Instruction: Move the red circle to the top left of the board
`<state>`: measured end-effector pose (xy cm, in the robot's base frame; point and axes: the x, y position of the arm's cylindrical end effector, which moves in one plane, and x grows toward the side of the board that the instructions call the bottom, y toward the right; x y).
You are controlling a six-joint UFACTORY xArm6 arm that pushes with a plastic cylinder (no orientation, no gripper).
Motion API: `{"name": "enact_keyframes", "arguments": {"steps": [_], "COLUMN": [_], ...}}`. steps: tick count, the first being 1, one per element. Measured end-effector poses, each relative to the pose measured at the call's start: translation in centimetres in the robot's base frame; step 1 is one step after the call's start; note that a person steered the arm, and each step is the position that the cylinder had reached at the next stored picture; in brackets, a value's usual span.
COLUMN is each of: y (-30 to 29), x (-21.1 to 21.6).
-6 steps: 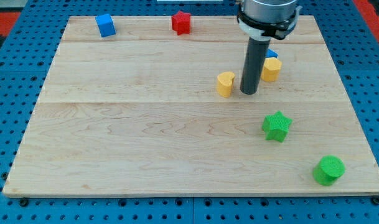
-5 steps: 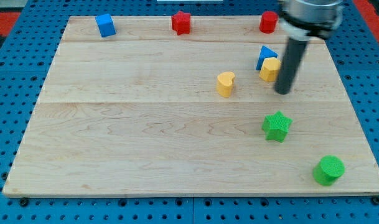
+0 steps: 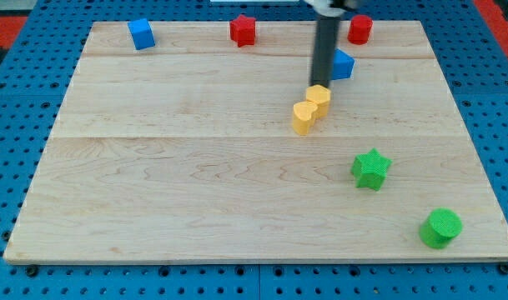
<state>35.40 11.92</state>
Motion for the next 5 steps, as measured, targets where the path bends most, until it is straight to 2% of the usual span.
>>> {"name": "enact_keyframes", "arguments": {"steps": [1,2,3,4,5], "y": [1.6,-0.7,-4.1,-0.5,-4.1], "x": [3.8,5.3,3.4,2.9,-0.1]}}
